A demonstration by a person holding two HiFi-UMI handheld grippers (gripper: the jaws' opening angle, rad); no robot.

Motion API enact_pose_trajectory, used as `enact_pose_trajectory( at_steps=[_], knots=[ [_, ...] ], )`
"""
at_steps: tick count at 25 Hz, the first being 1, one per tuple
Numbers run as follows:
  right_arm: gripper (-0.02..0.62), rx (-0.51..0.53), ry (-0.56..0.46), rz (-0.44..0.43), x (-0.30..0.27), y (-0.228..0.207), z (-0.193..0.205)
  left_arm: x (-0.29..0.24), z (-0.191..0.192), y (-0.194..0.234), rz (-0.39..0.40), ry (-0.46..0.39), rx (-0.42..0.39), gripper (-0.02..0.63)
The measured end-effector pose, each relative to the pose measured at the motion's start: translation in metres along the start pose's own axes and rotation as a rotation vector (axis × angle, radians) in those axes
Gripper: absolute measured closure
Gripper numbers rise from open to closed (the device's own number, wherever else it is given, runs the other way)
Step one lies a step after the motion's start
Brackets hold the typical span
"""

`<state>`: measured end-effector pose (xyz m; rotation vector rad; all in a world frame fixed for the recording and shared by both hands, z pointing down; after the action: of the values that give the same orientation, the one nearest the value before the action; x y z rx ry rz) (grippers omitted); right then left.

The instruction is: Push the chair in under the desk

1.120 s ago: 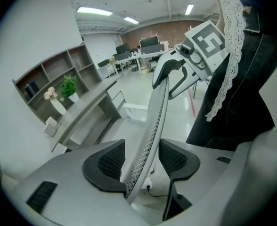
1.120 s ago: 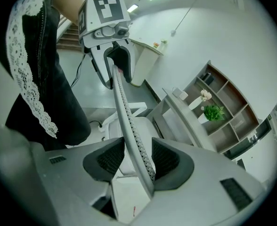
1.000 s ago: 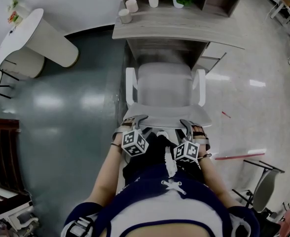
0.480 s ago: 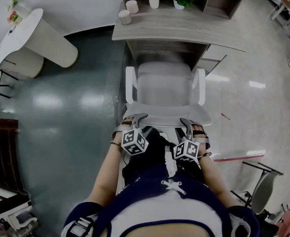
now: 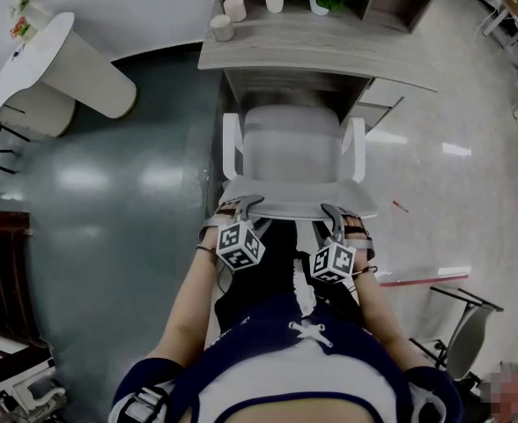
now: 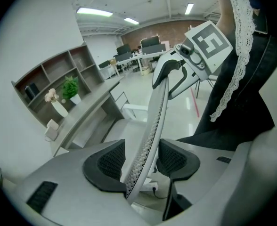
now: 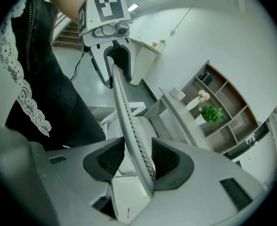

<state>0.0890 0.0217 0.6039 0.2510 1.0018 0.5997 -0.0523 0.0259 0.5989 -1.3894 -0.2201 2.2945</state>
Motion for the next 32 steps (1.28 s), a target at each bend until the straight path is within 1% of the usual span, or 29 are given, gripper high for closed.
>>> enact_pose_trajectory(
  at_steps=[3,6,12,24,32],
  knots=[
    [0.44,0.003,-0.005,0.012,-0.006,-0.004,-0.003,-0.002,0.003,0.008,-0.001,0.004,-0.001,0.377],
    [0.439,0.0,-0.002,0.008,-0.011,-0.012,-0.004,-0.006,0.002,0.016,0.006,0.006,0.002,0.377],
    [0.439,-0.005,-0.002,0.003,-0.019,-0.024,-0.005,-0.011,0.0,0.028,-0.008,0.006,0.002,0.377],
    [0.434,-0.042,0.03,-0.011,-0.032,-0.037,-0.008,-0.019,0.0,0.042,-0.016,0.002,-0.026,0.385],
    [0.433,-0.04,0.02,0.011,-0.039,-0.046,-0.012,-0.024,0.002,0.055,-0.01,0.004,-0.036,0.387]
  ],
)
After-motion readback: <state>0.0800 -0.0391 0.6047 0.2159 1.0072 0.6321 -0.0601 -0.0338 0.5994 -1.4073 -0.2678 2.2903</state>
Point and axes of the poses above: the fingertips, and each gripper's own axes: x backward along the fingers, y to its left, z out of its underside, the point moved 3 cm from there along x, backward along the fingers, and after that the axes turned 8 degrees about -x, right-handed, at the moved point
